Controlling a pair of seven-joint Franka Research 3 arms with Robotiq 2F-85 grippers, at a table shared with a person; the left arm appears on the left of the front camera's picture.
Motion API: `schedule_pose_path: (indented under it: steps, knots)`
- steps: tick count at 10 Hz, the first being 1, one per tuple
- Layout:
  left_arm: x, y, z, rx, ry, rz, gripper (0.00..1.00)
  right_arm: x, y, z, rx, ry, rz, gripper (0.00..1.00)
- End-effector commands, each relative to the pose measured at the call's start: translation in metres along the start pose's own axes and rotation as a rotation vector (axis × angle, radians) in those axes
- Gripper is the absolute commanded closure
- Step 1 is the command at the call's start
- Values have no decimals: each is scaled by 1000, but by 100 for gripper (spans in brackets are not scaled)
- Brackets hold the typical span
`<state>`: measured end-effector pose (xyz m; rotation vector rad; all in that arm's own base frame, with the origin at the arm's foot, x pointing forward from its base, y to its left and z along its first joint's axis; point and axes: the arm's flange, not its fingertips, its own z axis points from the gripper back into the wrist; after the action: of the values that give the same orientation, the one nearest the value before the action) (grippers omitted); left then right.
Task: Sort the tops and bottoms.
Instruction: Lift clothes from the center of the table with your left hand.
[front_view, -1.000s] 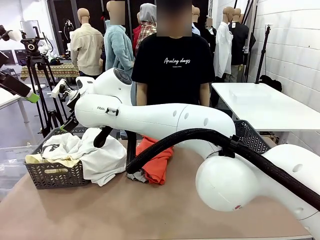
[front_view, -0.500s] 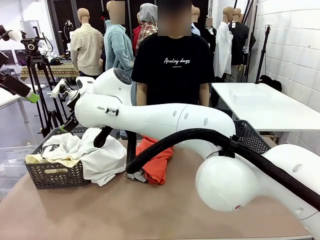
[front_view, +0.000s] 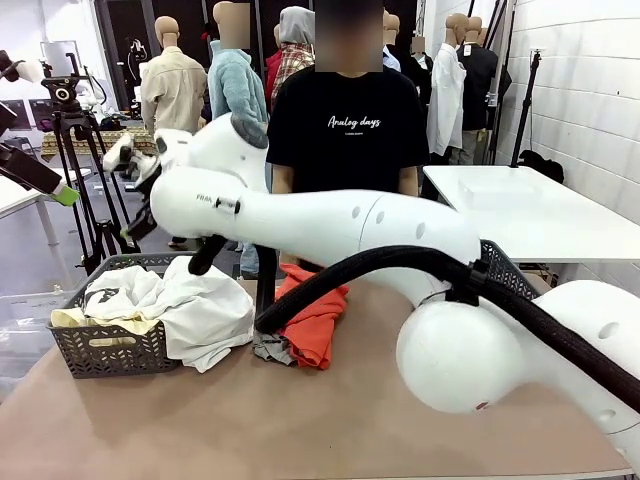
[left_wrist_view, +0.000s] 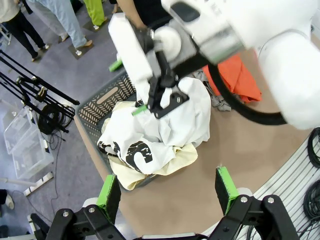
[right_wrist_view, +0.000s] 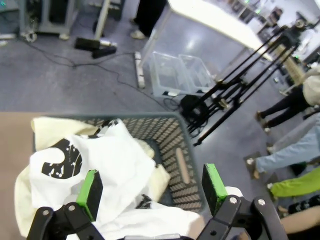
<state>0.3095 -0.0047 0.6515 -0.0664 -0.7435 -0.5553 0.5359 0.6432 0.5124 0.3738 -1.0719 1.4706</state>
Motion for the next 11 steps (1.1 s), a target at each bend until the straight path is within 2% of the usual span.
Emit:
schedule_pose_path:
  steps: [1, 2, 4, 5, 6, 7, 9, 10, 11]
  knots:
    - [3, 0, 1, 11, 4, 9, 1, -22, 32, 112, -60, 33, -56, 0]
    - [3, 0, 1, 11, 4, 9, 1, -26, 34, 143, -58, 53, -106, 0]
    - [3, 0, 1, 11, 4, 9, 1, -41, 44, 192, -121, 186, -180, 0]
    - [3, 0, 1, 11, 4, 9, 1, -51, 48, 215, -161, 256, -215, 0]
    - [3, 0, 1, 11, 4, 9, 1, -54, 52, 232, -258, 287, -235, 0]
    - [3, 0, 1, 11, 4, 9, 1, 45, -73, 115, -138, 165, -167, 0]
    - [3, 0, 1, 11, 4, 9, 1, 45, -73, 115, -138, 165, -167, 0]
    - [3, 0, 1, 11, 4, 9, 1, 49, -80, 130, -180, 212, -197, 0]
    - [3, 0, 1, 11, 4, 9, 1, 40, -82, 125, -124, 252, -210, 0]
